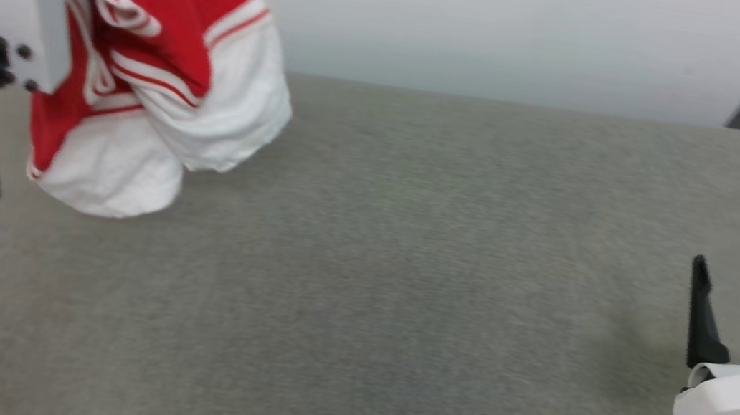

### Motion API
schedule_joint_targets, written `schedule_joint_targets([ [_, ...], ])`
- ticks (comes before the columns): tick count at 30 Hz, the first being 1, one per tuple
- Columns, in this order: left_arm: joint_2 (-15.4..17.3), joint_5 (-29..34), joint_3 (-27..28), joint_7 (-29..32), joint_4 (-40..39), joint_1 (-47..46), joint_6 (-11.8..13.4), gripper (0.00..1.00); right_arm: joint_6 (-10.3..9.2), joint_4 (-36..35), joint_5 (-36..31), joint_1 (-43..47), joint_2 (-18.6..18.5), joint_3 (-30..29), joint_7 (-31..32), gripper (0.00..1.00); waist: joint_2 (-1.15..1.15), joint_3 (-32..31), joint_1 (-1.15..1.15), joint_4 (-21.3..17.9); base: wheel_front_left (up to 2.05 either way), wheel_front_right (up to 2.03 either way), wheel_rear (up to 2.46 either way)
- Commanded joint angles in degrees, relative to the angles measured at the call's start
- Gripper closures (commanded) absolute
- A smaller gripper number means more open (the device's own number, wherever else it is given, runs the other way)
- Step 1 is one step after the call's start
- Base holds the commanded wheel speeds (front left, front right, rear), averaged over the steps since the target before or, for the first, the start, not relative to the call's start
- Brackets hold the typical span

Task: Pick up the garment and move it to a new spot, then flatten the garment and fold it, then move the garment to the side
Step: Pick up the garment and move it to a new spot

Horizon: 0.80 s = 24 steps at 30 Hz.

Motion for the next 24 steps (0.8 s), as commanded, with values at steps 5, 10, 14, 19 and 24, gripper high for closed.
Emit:
schedule_joint_targets([
  [5, -2.17, 0.36, -1.95, 2.76, -4.84, 0.65, 2.76, 1.0, -0.02, 1.36, -1.41, -0.96, 0.62, -2.69, -1.05, 0.0, 0.0, 2.06, 0.0, -7.42, 0.0, 0.0, 0.0],
  [10, -3.76, 0.6, -3.49, 4.19, -6.59, 0.72, 4.11, 1.0, -0.02, 2.24, -1.76, -1.5, 1.37, -3.86, -1.68, 0.0, 0.0, 3.25, 0.0, -10.32, 0.0, 0.0, 0.0],
  [14, -5.22, 1.17, -5.24, 5.42, -7.6, 1.45, 5.51, 1.0, -0.01, 3.13, -2.08, -1.84, 2.32, -4.87, -2.43, 0.0, 0.0, 4.39, 0.0, -12.68, 0.0, 0.0, 0.0],
  [19, -7.25, 1.41, -8.46, 7.19, -8.05, 3.59, 6.75, 1.0, -0.02, 4.58, -1.74, -2.22, 3.31, -5.82, -3.59, 0.0, 0.0, 5.75, 0.0, -14.66, 0.0, 0.0, 0.0],
  [24, -8.18, 1.23, -11.11, 8.25, -7.19, 6.56, 7.06, 1.0, -0.02, 6.19, -1.27, -2.34, 4.3, -6.02, -4.7, 0.0, 0.0, 7.09, 0.0, -15.77, 0.0, 0.0, 0.0],
])
